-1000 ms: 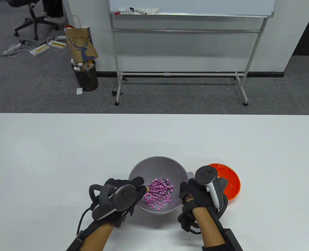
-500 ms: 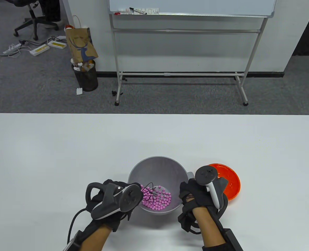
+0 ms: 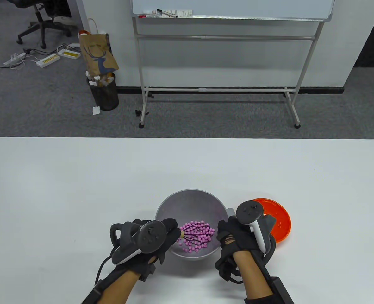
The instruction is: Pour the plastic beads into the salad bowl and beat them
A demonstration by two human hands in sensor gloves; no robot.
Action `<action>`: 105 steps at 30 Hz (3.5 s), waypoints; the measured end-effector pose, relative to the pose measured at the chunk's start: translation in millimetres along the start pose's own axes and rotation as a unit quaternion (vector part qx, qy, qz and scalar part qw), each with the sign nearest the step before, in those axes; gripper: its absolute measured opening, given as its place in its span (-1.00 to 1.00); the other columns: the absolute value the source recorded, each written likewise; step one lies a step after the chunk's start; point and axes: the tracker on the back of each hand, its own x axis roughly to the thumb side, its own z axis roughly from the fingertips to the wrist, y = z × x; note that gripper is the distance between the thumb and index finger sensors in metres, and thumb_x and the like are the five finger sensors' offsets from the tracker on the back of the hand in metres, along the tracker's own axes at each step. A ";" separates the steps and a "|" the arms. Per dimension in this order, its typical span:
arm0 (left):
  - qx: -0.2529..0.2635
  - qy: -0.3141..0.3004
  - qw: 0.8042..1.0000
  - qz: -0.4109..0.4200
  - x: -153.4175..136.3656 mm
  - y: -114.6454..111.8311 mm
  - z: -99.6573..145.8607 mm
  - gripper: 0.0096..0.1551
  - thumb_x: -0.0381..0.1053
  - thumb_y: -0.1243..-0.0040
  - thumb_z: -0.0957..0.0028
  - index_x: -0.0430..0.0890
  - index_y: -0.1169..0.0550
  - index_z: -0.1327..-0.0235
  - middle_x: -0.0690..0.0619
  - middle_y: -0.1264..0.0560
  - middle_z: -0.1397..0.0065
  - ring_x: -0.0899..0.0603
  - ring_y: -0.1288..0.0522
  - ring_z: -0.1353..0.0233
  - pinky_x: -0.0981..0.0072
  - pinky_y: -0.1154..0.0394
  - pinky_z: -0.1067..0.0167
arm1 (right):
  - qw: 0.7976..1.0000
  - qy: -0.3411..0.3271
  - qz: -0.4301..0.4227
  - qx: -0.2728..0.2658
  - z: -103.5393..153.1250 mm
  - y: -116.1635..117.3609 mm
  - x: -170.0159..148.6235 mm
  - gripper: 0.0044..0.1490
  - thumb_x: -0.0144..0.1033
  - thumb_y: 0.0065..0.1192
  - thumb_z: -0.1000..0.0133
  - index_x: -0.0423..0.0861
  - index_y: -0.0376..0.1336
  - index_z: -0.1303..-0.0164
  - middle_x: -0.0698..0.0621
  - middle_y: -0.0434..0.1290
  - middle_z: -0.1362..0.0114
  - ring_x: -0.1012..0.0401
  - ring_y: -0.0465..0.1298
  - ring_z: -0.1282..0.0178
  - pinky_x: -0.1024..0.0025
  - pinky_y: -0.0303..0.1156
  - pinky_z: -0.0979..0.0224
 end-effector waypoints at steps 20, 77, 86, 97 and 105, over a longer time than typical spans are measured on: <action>-0.093 -0.033 0.995 -0.019 13.0 33.9 5.3 -0.57 0.32 -0.43 0.09 0.10 -0.80 0.12 0.21 -0.74 0.70 0.06 -0.67 0.58 0.17 -0.68 0.25 | 1.000 0.000 -0.002 0.002 0.0 0.0 -0.2 -0.30 0.03 0.26 -0.09 -0.28 0.41 -0.17 -0.04 0.71 0.32 0.24 0.71 0.71 0.27 0.62 0.29; -0.026 0.015 0.997 -0.075 -5.4 16.3 -2.1 -0.55 0.34 -0.39 0.09 0.13 -0.77 0.08 0.22 -0.74 0.69 0.05 -0.67 0.58 0.15 -0.67 0.25 | 1.000 0.000 -0.002 -0.002 0.1 0.3 -0.3 -0.30 0.04 0.26 -0.09 -0.27 0.42 -0.17 -0.04 0.71 0.32 0.24 0.71 0.71 0.27 0.62 0.29; -0.090 -0.018 0.994 -0.054 9.5 35.1 3.7 -0.55 0.32 -0.41 0.08 0.08 -0.79 0.11 0.22 -0.74 0.70 0.06 -0.67 0.58 0.17 -0.68 0.26 | 1.000 0.000 -0.002 -0.002 0.2 0.3 -0.4 -0.30 0.04 0.26 -0.09 -0.27 0.42 -0.16 -0.04 0.71 0.32 0.24 0.71 0.71 0.27 0.62 0.29; -0.049 -0.025 0.999 0.005 10.6 5.4 -0.8 -0.52 0.35 -0.34 0.05 0.12 -0.76 0.04 0.25 -0.74 0.65 0.07 -0.68 0.55 0.16 -0.67 0.24 | 1.000 0.000 -0.002 -0.002 0.3 0.2 -0.3 -0.30 0.04 0.26 -0.09 -0.28 0.42 -0.16 -0.04 0.71 0.32 0.24 0.71 0.71 0.27 0.62 0.29; -0.002 -0.001 0.999 -0.051 2.3 4.3 -2.0 -0.49 0.35 -0.37 0.09 0.12 -0.73 -0.02 0.24 -0.74 0.67 0.06 -0.68 0.56 0.16 -0.67 0.25 | 1.000 -0.001 -0.003 -0.001 0.3 0.2 -0.4 -0.30 0.04 0.26 -0.09 -0.27 0.42 -0.16 -0.04 0.71 0.32 0.24 0.71 0.71 0.27 0.62 0.29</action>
